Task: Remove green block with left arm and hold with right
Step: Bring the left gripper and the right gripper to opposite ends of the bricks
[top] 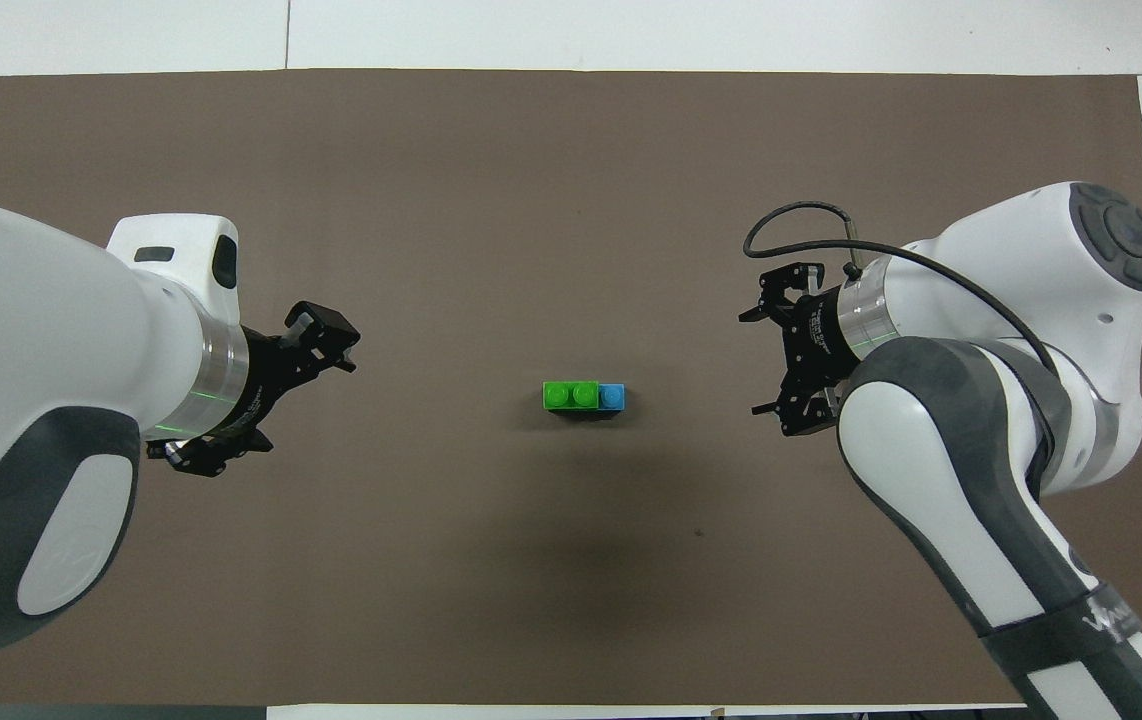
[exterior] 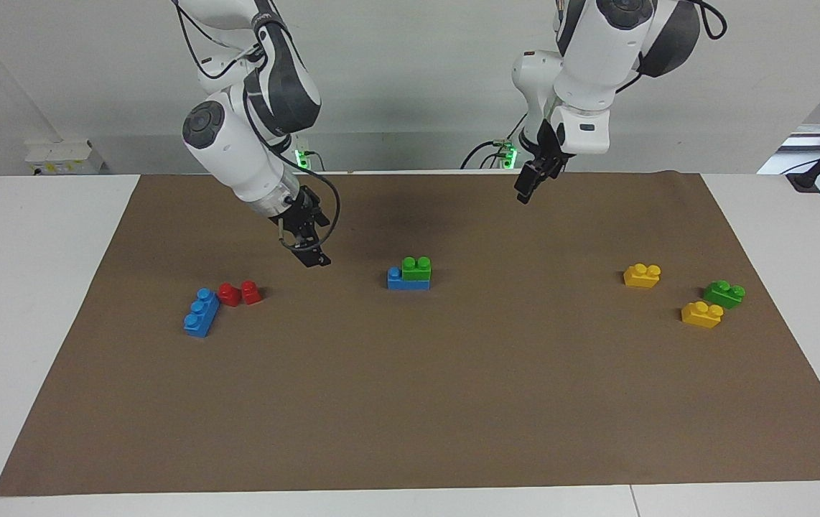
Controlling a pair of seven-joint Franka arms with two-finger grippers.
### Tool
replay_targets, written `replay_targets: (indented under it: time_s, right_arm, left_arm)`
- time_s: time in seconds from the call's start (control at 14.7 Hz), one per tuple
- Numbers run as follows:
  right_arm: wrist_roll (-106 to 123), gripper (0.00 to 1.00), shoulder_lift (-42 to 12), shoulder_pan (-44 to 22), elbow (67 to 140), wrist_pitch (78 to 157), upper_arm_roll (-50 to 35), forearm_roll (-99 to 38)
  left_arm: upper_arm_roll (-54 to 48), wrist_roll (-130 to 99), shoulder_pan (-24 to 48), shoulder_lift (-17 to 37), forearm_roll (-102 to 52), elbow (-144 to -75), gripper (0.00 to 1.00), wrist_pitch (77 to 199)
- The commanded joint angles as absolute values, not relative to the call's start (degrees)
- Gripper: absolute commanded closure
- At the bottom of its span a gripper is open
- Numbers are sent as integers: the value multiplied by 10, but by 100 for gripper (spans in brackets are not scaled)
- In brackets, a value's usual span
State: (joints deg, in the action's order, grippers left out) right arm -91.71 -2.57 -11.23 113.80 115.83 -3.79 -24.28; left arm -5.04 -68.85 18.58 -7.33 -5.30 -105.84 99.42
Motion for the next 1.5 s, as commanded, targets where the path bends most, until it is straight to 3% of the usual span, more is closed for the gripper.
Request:
replay_targets:
  time_s: [0.0, 0.61, 0.82, 1.43]
  right_arm:
    - [-925, 0, -16, -139, 1179, 1215, -37, -271]
    - [-933, 0, -17, -178, 1240, 1312, -38, -280]
    - [-932, 0, -18, -202, 1274, 1374, -38, -321]
    - [-929, 0, -40, -237, 1298, 1438, -39, -349]
  left_arm:
    - [-42, -854, 218, -104, -65, -1119, 0, 1071]
    - [-42, -1107, 278, -94, -65, -1157, 0, 1147]
    - [-42, -1161, 305, -57, -65, -1156, 0, 1170]
    - [-41, -1244, 345, 13, -65, -1150, 0, 1235]
